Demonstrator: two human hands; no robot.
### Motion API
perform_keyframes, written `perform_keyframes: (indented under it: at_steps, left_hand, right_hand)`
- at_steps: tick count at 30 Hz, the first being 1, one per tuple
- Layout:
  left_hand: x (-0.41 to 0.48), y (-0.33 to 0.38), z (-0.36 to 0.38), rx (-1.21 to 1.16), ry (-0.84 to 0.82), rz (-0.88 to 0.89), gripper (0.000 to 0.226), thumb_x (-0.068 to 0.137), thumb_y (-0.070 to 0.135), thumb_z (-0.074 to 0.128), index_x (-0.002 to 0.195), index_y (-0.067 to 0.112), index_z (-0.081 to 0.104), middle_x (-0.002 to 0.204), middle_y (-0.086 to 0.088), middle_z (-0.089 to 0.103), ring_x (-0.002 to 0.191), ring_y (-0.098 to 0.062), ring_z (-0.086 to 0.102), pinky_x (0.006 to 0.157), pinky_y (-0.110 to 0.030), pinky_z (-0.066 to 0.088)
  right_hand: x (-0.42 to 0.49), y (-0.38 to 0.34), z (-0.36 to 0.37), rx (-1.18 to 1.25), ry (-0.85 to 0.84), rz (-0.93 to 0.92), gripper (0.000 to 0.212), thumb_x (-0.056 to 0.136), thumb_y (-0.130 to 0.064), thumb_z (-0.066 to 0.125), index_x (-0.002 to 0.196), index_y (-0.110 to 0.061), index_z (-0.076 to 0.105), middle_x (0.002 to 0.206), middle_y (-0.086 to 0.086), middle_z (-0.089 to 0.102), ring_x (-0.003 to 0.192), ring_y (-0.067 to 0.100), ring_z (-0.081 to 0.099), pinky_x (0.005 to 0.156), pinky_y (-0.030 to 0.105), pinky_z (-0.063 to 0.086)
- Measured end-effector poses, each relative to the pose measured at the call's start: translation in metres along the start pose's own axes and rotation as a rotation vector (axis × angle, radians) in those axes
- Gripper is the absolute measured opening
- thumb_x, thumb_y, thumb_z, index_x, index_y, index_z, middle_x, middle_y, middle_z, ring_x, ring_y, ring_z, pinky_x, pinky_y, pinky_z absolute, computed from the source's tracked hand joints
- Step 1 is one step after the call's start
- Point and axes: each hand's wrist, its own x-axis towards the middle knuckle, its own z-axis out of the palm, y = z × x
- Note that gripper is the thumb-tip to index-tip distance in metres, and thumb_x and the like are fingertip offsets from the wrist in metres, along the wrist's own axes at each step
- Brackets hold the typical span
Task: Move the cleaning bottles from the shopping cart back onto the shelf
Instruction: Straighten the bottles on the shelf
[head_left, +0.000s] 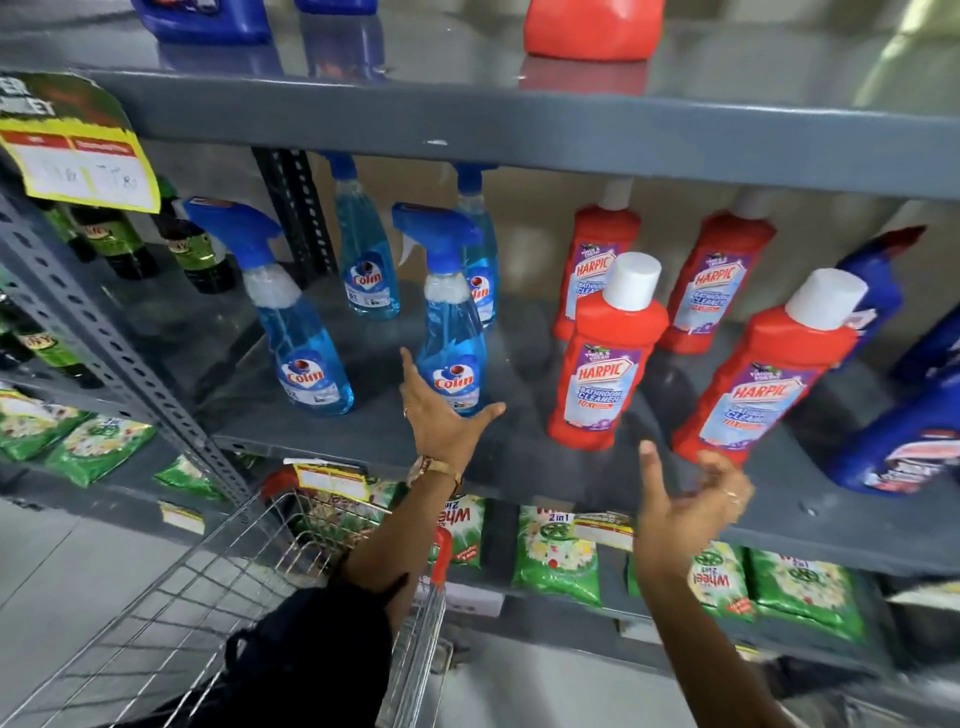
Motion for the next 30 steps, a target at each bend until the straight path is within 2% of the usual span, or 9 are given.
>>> perform_keyframes:
  at_steps: [3, 6, 9, 11, 13, 16, 26, 28, 30]
  left_hand:
    - [0.000, -0.002, 0.005, 0.058, 0.051, 0.011, 0.124, 0.052, 0.018, 0.089, 0.147, 0.010, 0.009, 0.146, -0.016, 0.035, 0.134, -0.032, 0.034, 0.112, -0.052, 0.032]
    - [-0.003, -0.008, 0.003, 0.089, 0.061, 0.030, 0.123, 0.053, 0.017, 0.088, 0.146, 0.011, 0.009, 0.142, -0.018, 0.038, 0.131, -0.033, 0.039, 0.109, -0.053, 0.037]
    - [-0.013, -0.013, -0.001, 0.096, 0.072, 0.053, 0.123, 0.052, 0.019, 0.088, 0.147, 0.013, 0.009, 0.142, -0.018, 0.038, 0.129, -0.032, 0.042, 0.107, -0.053, 0.040]
    - [-0.018, -0.014, -0.003, 0.087, 0.060, 0.067, 0.124, 0.053, 0.019, 0.088, 0.147, 0.016, 0.008, 0.144, -0.016, 0.036, 0.129, -0.031, 0.043, 0.105, -0.053, 0.043]
    - [-0.021, -0.016, -0.004, 0.090, 0.047, 0.071, 0.124, 0.054, 0.021, 0.088, 0.147, 0.021, 0.005, 0.146, -0.014, 0.034, 0.130, -0.030, 0.043, 0.104, -0.053, 0.044]
    - [-0.022, -0.015, -0.005, 0.108, 0.040, 0.063, 0.126, 0.055, 0.023, 0.088, 0.147, 0.022, 0.001, 0.148, -0.014, 0.032, 0.131, -0.030, 0.042, 0.102, -0.053, 0.046]
    - [-0.019, -0.010, -0.003, 0.120, -0.001, 0.026, 0.129, 0.058, 0.021, 0.087, 0.147, 0.017, -0.005, 0.148, -0.018, 0.031, 0.132, -0.031, 0.041, 0.108, -0.048, 0.041]
    - [-0.018, -0.010, -0.005, 0.100, -0.007, 0.025, 0.129, 0.058, 0.019, 0.087, 0.147, 0.016, -0.005, 0.148, -0.017, 0.030, 0.134, -0.031, 0.039, 0.110, -0.047, 0.038]
    - [-0.018, -0.009, -0.007, 0.071, -0.013, 0.015, 0.130, 0.058, 0.023, 0.087, 0.148, 0.015, -0.006, 0.151, -0.018, 0.025, 0.138, -0.033, 0.030, 0.113, -0.052, 0.031]
  right_hand:
    - [0.045, 0.014, -0.007, -0.233, 0.092, 0.078, 0.100, 0.055, -0.040, 0.085, 0.132, 0.002, 0.037, 0.129, 0.022, 0.044, 0.123, 0.040, 0.038, 0.103, 0.041, 0.026]
    - [0.076, 0.029, -0.007, -0.317, -0.047, 0.158, 0.126, 0.043, -0.038, 0.093, 0.141, 0.004, 0.025, 0.142, 0.026, 0.037, 0.132, 0.039, 0.034, 0.110, 0.047, 0.024]
    - [0.087, 0.035, -0.007, -0.255, -0.114, 0.182, 0.101, 0.046, -0.031, 0.093, 0.127, -0.002, 0.041, 0.124, 0.021, 0.057, 0.115, 0.035, 0.054, 0.102, 0.042, 0.042]
    - [0.086, 0.034, -0.011, -0.253, -0.093, 0.217, 0.078, 0.054, -0.023, 0.090, 0.116, 0.000, 0.047, 0.114, 0.022, 0.062, 0.105, 0.036, 0.060, 0.089, 0.034, 0.044]
    - [0.082, 0.034, -0.014, -0.257, -0.075, 0.194, 0.071, 0.058, -0.021, 0.089, 0.113, 0.000, 0.049, 0.111, 0.023, 0.063, 0.102, 0.036, 0.061, 0.084, 0.030, 0.042]
    - [0.075, 0.033, -0.018, -0.276, -0.074, 0.153, 0.073, 0.059, -0.024, 0.088, 0.116, 0.000, 0.049, 0.112, 0.023, 0.063, 0.102, 0.035, 0.061, 0.087, 0.035, 0.045]
    - [0.075, 0.041, -0.022, -0.243, -0.105, 0.155, 0.077, 0.061, -0.032, 0.086, 0.121, -0.003, 0.047, 0.115, 0.020, 0.063, 0.105, 0.034, 0.060, 0.089, 0.033, 0.045]
    - [0.075, 0.042, -0.021, -0.221, -0.135, 0.136, 0.084, 0.061, -0.032, 0.087, 0.127, -0.003, 0.044, 0.122, 0.019, 0.058, 0.113, 0.034, 0.056, 0.094, 0.031, 0.042]
    - [0.074, 0.040, -0.024, -0.178, -0.136, 0.089, 0.103, 0.058, -0.031, 0.088, 0.140, -0.004, 0.031, 0.142, 0.017, 0.041, 0.131, 0.029, 0.040, 0.103, 0.024, 0.029]
